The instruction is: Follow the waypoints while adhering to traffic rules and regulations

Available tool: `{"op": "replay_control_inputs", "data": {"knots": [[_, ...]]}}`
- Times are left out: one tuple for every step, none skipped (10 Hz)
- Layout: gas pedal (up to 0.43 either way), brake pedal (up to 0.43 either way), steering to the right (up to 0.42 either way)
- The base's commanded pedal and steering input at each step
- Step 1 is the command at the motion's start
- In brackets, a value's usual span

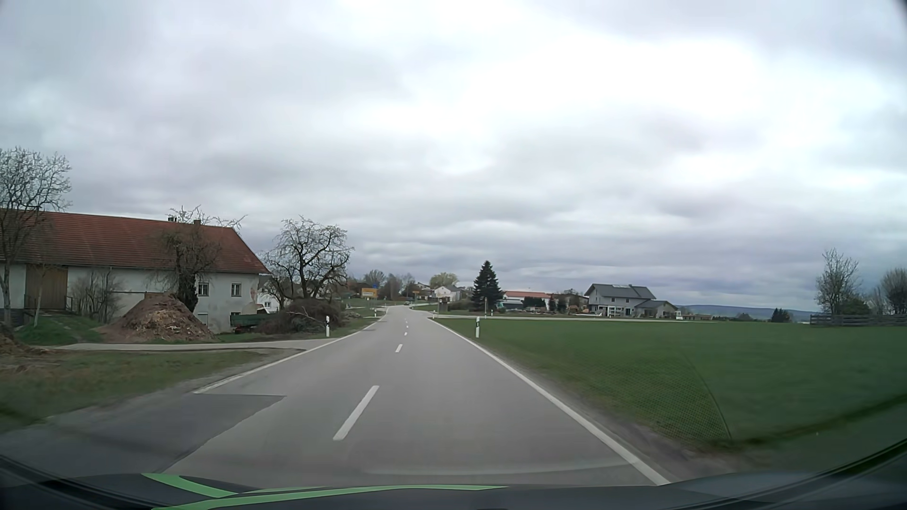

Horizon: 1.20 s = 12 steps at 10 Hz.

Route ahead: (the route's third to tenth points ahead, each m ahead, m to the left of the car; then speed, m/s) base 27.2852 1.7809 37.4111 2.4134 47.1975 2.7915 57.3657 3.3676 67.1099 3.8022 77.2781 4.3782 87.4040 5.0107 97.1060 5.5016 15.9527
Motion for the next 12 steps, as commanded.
{"op": "replay_control_inputs", "data": {"knots": [[0.118, 0.000, -0.017], [0.118, 0.000, -0.017], [0.118, 0.000, -0.017], [0.118, 0.000, -0.016], [0.118, 0.000, -0.014], [0.118, 0.000, -0.011], [0.118, 0.000, -0.010], [0.118, 0.000, -0.010], [0.118, 0.000, -0.009], [0.110, 0.000, -0.008], [0.110, 0.000, -0.008], [0.110, 0.000, -0.006]]}}
